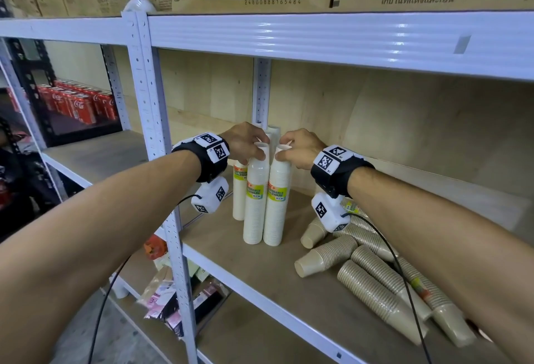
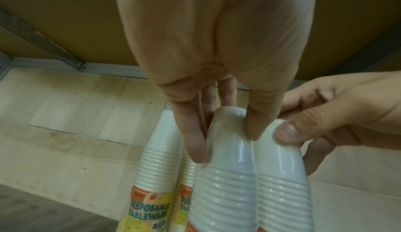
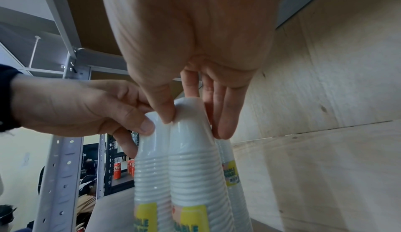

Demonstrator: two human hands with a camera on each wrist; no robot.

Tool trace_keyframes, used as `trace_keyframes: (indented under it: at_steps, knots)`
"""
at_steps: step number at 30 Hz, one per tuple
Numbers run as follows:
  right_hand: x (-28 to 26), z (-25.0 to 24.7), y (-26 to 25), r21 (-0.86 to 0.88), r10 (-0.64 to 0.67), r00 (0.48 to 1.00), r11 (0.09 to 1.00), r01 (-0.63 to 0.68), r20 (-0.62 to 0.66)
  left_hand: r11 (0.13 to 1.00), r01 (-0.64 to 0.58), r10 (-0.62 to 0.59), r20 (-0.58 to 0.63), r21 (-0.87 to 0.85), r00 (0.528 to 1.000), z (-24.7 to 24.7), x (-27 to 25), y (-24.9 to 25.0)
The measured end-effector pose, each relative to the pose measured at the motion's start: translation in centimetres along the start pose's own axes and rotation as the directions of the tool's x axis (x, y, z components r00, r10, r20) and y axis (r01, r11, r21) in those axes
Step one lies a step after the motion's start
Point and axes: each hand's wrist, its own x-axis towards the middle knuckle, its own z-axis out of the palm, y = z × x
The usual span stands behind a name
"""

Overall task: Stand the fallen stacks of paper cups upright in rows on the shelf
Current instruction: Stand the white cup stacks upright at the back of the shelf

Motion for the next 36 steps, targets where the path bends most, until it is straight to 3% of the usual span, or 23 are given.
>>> trace_keyframes:
  at_steps: [5,19,36]
  knots:
    - [-0.1,0.0,0.1,0.000,-0.019,1.000,1.000,0.019,0.005,0.999,0.012,-0.011,-0.040,0.030,0.999,0.0,0.2,0.0]
    - [0.1,-0.2,-0.2,0.060,0.007,1.000,0.998,-0.008,0.019,0.996,0.003,-0.004,0.012,0.088,1.000,-0.3,0.6,0.6]
    - [2.1,1.6,-3.7,0.111,-0.098,0.993,0.990,0.090,0.071,0.983,0.082,-0.073,-0.060,0.167,0.996,-4.2,0.0,-2.0]
